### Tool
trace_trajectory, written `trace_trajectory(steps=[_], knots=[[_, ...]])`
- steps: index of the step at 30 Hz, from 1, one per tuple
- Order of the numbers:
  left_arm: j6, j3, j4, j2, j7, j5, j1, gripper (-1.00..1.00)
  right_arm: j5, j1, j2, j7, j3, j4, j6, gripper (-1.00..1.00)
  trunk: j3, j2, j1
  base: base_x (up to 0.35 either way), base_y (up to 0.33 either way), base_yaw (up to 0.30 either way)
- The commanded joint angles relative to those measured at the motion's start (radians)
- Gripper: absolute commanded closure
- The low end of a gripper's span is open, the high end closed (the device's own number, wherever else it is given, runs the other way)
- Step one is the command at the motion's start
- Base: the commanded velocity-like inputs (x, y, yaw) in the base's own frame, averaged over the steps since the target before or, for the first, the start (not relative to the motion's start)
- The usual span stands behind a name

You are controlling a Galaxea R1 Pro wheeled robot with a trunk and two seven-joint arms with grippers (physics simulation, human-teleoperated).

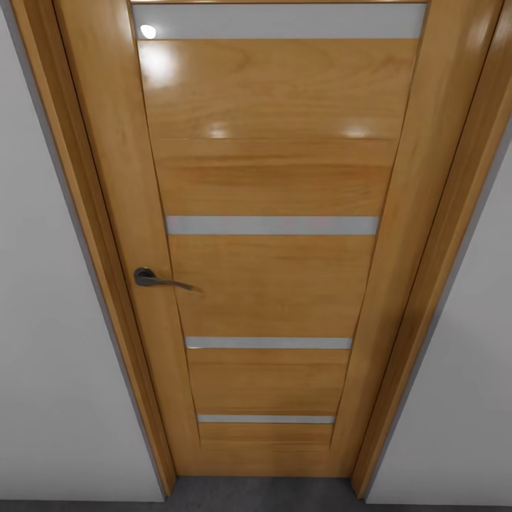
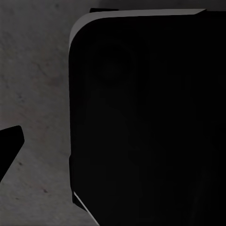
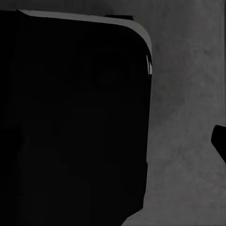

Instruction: Move the two storage containers from the living room to the garage. In the garage, place one container on the floor and stack the other container on top of it (either order is fine).

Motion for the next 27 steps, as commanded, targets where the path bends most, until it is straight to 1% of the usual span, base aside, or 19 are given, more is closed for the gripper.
trace_trajectory(steps=[1, 3, 4, 5, 7, 9, 11, 12, 14, 16, 17, 19, 20, 23, 24, 26, 27], knots=[[-0.002, 0.001, 0.0, 0.0, 0.0, 0.003, 0.0, -1.0, 0.003, 0.0, 0.0, 0.0, 0.0, -0.005, -0.002, -1.0, -0.001, 0.0, 0.0, 0.0, 0.0, 0.0], [-0.002, 0.001, 0.0, -0.001, 0.0, 0.003, 0.0, -1.0, 0.004, 0.0, 0.0, 0.003, 0.001, -0.043, 0.004, -1.0, -0.001, 0.0, 0.0, 0.0, 0.0, 0.0], [-0.002, 0.001, 0.0, 0.0, 0.0, 0.003, 0.0, -1.0, 0.006, 0.0, 0.001, 0.004, 0.001, -0.078, 0.008, -1.0, -0.001, 0.0, 0.0, 0.0, 0.0, 0.0], [-0.002, 0.001, 0.0, 0.0, 0.0, 0.003, 0.0, -1.0, 0.015, 0.0, 0.002, 0.005, 0.001, -0.12, 0.015, -1.0, -0.001, 0.0, 0.0, 0.0, 0.0, 0.0], [-0.002, 0.001, 0.0, 0.0, 0.0, 0.003, 0.0, -1.0, 0.032, 0.0, 0.002, 0.005, 0.001, -0.165, 0.029, -1.0, -0.001, 0.0, 0.0, 0.0, 0.0, 0.0], [-0.002, 0.001, 0.0, 0.0, 0.0, 0.003, 0.0, -1.0, 0.084, 0.0, 0.006, 0.006, -0.001, -0.263, 0.071, -1.0, -0.001, 0.0, 0.0, 0.0, 0.0, 0.0], [-0.002, 0.0, 0.0, -0.001, 0.0, 0.003, 0.0, -1.0, 0.112, 0.0, 0.009, 0.006, -0.001, -0.315, 0.095, -1.0, -0.001, 0.0, 0.0, 0.0, 0.0, 0.0], [-0.002, 0.0, 0.0, -0.002, 0.0, 0.003, 0.0, -1.0, 0.137, 0.0, 0.012, 0.005, -0.001, -0.365, 0.118, -1.0, -0.001, 0.0, 0.0, 0.0, 0.0, 0.0], [-0.002, 0.0, 0.0, -0.003, 0.0, 0.003, 0.0, -1.0, 0.164, 0.0, 0.015, 0.005, -0.002, -0.431, 0.149, -1.0, -0.001, 0.0, 0.0, 0.0, 0.0, 0.0], [-0.002, 0.0, 0.0, -0.004, 0.0, 0.003, 0.0, -1.0, 0.175, -0.001, 0.016, 0.005, -0.002, -0.47, 0.165, -1.0, -0.001, 0.0, 0.0, 0.0, 0.0, 0.0], [-0.002, 0.0, 0.0, -0.005, 0.0, 0.002, 0.0, -1.0, 0.182, -0.001, 0.018, 0.005, -0.002, -0.51, 0.179, -1.0, -0.001, 0.0, 0.0, 0.0, 0.0, 0.0], [-0.002, 0.0, 0.0, -0.005, 0.0, 0.002, 0.0, -1.0, 0.187, -0.001, 0.023, 0.006, -0.002, -0.553, 0.192, -1.0, -0.001, 0.0, 0.0, 0.0, 0.0, 0.0], [-0.002, 0.001, 0.0, -0.005, 0.0, 0.002, 0.0, -1.0, 0.19, -0.001, 0.032, 0.006, -0.001, -0.596, 0.207, -1.0, -0.001, 0.0, 0.0, 0.0, 0.0, 0.0], [-0.002, 0.001, 0.0, -0.006, 0.0, 0.002, 0.0, -1.0, 0.2, -0.003, 0.057, 0.007, -0.001, -0.679, 0.248, -1.0, -0.001, 0.0, 0.0, 0.0, 0.0, 0.0], [-0.002, 0.001, 0.0, -0.006, 0.0, 0.002, 0.0, -1.0, 0.209, -0.007, 0.069, 0.008, -0.001, -0.719, 0.274, -1.0, -0.001, 0.0, 0.0, 0.0, 0.0, 0.0], [-0.002, 0.001, 0.0, -0.006, 0.0, 0.002, 0.0, -1.0, 0.219, -0.018, 0.084, 0.01, 0.0, -0.756, 0.304, -1.0, -0.001, 0.0, 0.0, 0.0, 0.0, 0.0], [-0.002, 0.001, 0.0, -0.006, 0.0, 0.002, 0.0, -1.0, 0.232, -0.033, 0.098, 0.012, 0.0, -0.786, 0.337, -1.0, -0.001, 0.0, 0.0, 0.0, 0.0, 0.0]])
